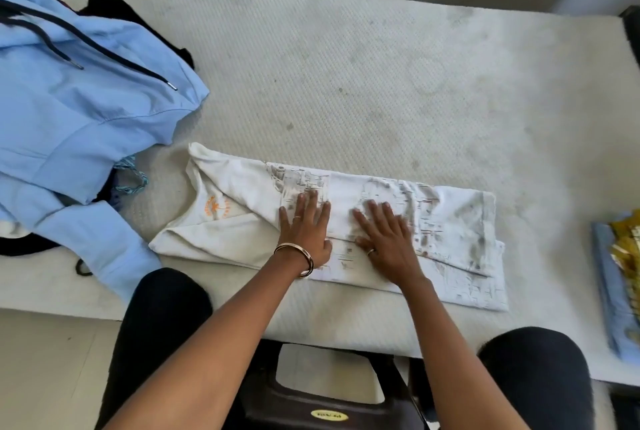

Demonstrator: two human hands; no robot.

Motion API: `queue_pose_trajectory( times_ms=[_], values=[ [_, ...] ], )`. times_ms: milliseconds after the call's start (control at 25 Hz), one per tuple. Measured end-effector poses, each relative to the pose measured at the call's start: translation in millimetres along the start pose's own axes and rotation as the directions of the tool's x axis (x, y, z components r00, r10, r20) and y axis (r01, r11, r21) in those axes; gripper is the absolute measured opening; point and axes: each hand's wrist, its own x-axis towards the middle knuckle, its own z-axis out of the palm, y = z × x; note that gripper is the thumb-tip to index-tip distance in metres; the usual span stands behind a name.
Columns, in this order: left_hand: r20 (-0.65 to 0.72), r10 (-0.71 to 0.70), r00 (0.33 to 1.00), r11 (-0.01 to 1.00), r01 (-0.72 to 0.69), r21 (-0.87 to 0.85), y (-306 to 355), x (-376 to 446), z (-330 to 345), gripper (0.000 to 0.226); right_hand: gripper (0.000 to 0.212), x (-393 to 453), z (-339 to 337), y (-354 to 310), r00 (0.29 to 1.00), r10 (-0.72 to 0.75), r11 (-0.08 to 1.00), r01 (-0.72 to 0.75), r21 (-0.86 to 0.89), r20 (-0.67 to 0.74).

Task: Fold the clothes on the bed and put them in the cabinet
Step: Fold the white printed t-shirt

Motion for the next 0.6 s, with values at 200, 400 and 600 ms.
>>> queue_pose_trajectory(
  times_ms=[200, 400, 600],
  values=[
    [0.092, -0.019, 0.996, 1.000, 0.018, 0.013, 38, -8, 13, 0.087, 0.060, -52, -25, 88, 0.881, 0.472, 0.878, -0.472, 0.077, 0.031],
    [0.210, 0.097, 0.973, 0.990, -0.116, 0.081, 91, -18, 15, 0.082, 0.052, -63, -57, 91, 0.555, 0.755, 0.655, -0.641, 0.399, -0.349],
    [0.268, 0.109, 0.957, 0.984, -0.141, 0.105, 91, -17, 18, 0.085, 0.067, -76, -60, 108, 0.399, 0.907, 0.291, -0.822, 0.489, 0.131]
  ],
)
